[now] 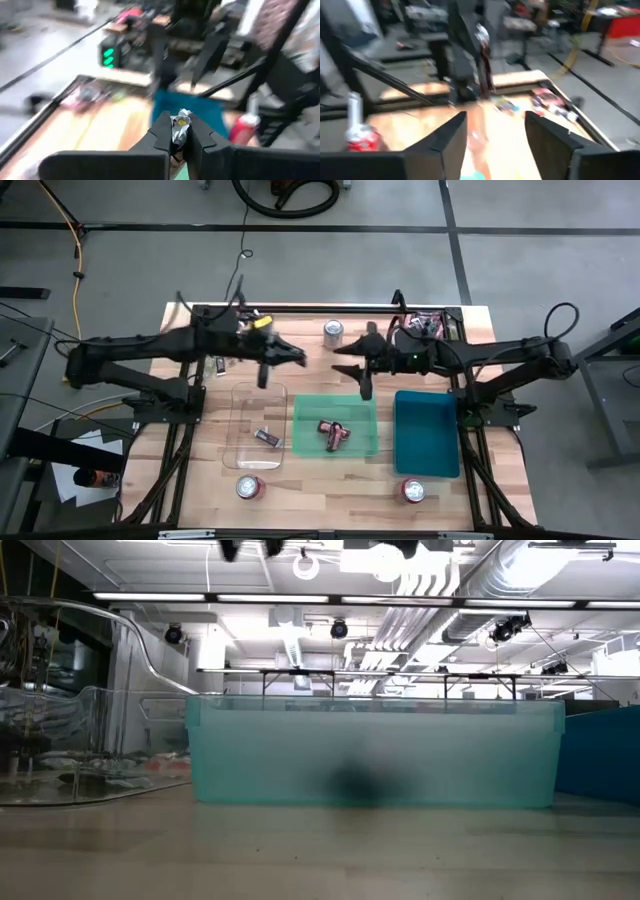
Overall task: Organize candy in baskets
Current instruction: Put the brown white chocolate bar into the transparent bin
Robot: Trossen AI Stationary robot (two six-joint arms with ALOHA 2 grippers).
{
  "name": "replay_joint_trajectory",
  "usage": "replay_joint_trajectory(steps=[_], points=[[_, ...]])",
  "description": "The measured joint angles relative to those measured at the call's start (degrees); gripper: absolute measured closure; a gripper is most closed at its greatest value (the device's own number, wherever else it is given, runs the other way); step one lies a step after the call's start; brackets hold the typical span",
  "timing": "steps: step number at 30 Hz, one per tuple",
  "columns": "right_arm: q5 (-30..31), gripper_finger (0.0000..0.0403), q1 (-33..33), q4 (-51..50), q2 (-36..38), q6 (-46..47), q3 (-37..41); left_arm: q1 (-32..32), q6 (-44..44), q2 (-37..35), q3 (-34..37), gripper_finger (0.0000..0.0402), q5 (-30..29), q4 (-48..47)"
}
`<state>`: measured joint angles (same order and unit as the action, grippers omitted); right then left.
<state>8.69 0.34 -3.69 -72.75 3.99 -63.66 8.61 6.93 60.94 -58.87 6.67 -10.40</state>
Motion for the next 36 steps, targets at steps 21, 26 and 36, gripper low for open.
replay_joint_trajectory(steps=[21,26,36], points=[[3.21,0.0181,-1.57,-22.3,1.2,6.53,0.0,-18.19,34.51,-7.74,28.72,0.0392,-10.77,-8.12],[3.19,0.0181,-1.87,-21.85,1.22,6.51,0.0,-17.6,37.43,-7.4,27.84,0.0342,-10.52,-12.23],[3.17,0.0181,-1.95,-21.87,1.22,6.49,0.0,-11.23,28.26,-7.33,9.67,0.02,-12.24,-34.4]])
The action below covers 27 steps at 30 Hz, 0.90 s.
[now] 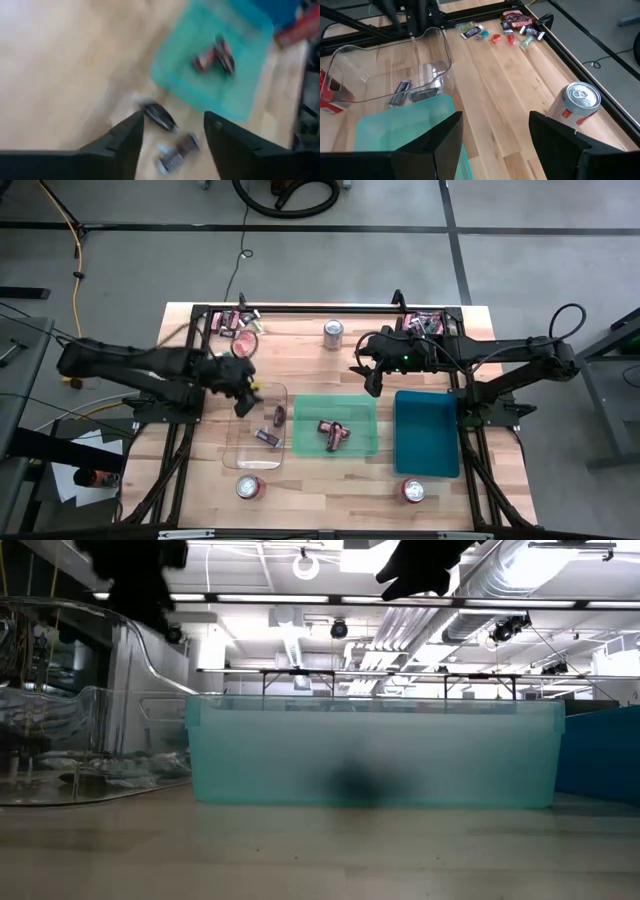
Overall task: Organize candy in baskets
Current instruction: Put the brown white chocolate bar into the transparent bin
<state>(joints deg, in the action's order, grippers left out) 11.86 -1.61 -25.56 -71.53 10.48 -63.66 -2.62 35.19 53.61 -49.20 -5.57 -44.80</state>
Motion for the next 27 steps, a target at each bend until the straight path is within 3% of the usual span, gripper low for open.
replay_joint_trajectory(steps=[4,7,12,16,27], points=[[0.0,0.0181,-0.01,-0.02,0.0,-0.01,0.0,7.84,-0.9,1.75,-7.77,0.0174,-12.18,-9.18],[0.0,0.0181,-0.35,-0.05,0.0,-0.22,0.0,17.25,1.53,3.24,-7.93,0.0169,-18.41,-13.56],[0.02,0.0181,-1.94,-0.39,0.0,-0.22,0.0,32.49,3.38,7.23,-1.61,0.0171,-18.05,-13.87],[0.01,0.0181,-3.3,-0.76,0.0,0.07,0.0,40.17,10.22,11.44,4.23,0.0171,-18.1,-12.4],[-0.01,0.0181,-4.04,-4.08,0.0,0.03,0.0,45.43,23.95,17.71,15.38,0.0171,-13.91,-3.17]])
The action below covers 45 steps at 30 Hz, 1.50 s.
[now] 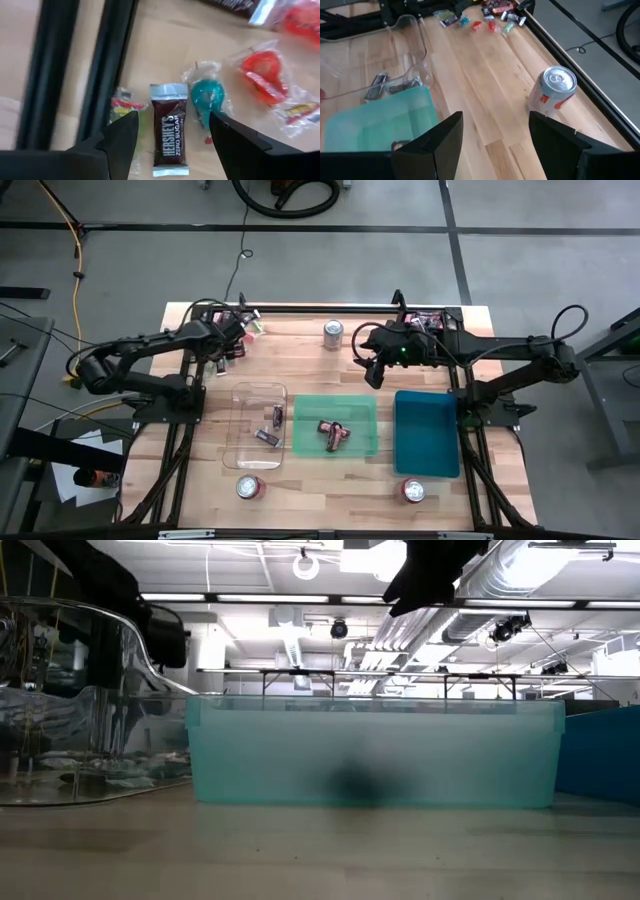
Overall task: Organize candy in baskets
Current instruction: Put the brown white chocolate bar into the transparent bin
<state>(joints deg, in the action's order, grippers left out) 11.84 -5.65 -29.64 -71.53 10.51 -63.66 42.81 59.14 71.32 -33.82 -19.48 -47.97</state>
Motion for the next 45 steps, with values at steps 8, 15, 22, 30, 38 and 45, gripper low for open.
replay_joint_trajectory(steps=[8,15,22,30,38,45], points=[[0.0,0.0181,0.0,-3.75,0.02,0.76,0.0,1.12,6.78,3.4,2.9,0.0172,1.15,6.14],[0.01,0.0181,0.0,-6.72,0.02,3.19,0.0,1.09,7.01,4.36,2.88,0.0206,1.0,6.3],[0.01,0.0181,0.0,-7.05,0.02,4.25,0.0,0.76,9.65,4.4,2.93,0.0263,2.18,7.66],[0.01,0.0181,0.0,-7.03,0.02,5.47,0.0,-2.78,9.4,4.4,3.0,0.0271,3.32,10.74],[0.01,0.0181,0.0,-7.03,0.02,6.03,0.0,-4.31,5.02,-0.41,3.12,0.0342,3.99,10.23],[0.01,0.0181,0.0,-7.01,0.02,6.8,0.0,-4.31,3.64,-7.14,3.08,0.0392,2.61,10.06]])
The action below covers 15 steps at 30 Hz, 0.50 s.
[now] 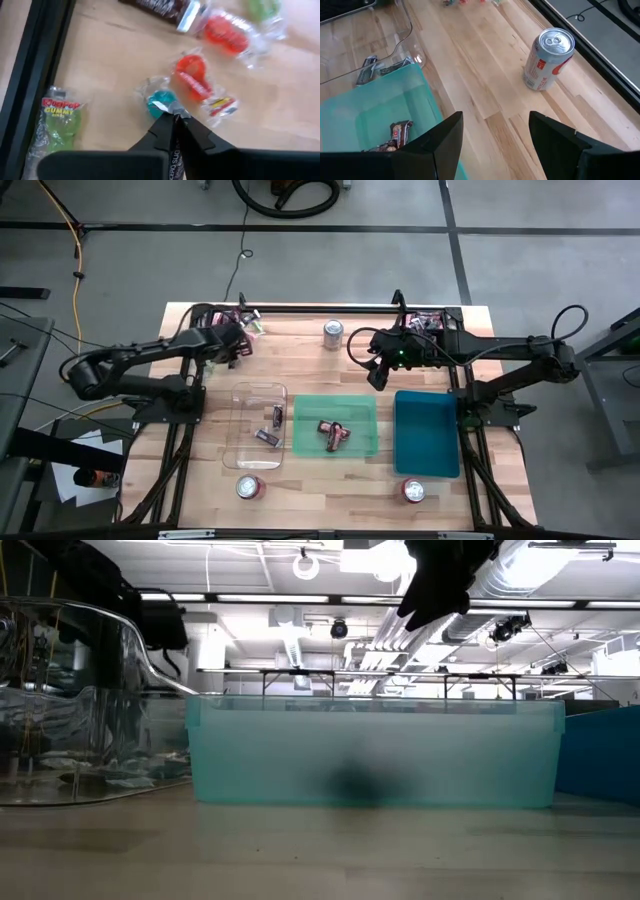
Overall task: Organize candy in baskets
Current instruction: Put the brown white chocolate bar into the transparent bin
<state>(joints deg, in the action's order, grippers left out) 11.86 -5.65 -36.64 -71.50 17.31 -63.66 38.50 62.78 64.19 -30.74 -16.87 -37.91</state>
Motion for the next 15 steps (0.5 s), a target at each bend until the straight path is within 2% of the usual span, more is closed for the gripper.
replay_joint_trajectory(steps=[8,15], points=[[0.0,0.0181,0.07,0.0,0.0,0.69,0.0,-0.95,-5.03,-9.61,0.0,0.04,0.18,1.66],[0.0,0.0181,0.07,0.51,0.0,0.67,0.02,-7.08,-13.51,-19.45,-0.05,0.0401,8.01,16.69]])
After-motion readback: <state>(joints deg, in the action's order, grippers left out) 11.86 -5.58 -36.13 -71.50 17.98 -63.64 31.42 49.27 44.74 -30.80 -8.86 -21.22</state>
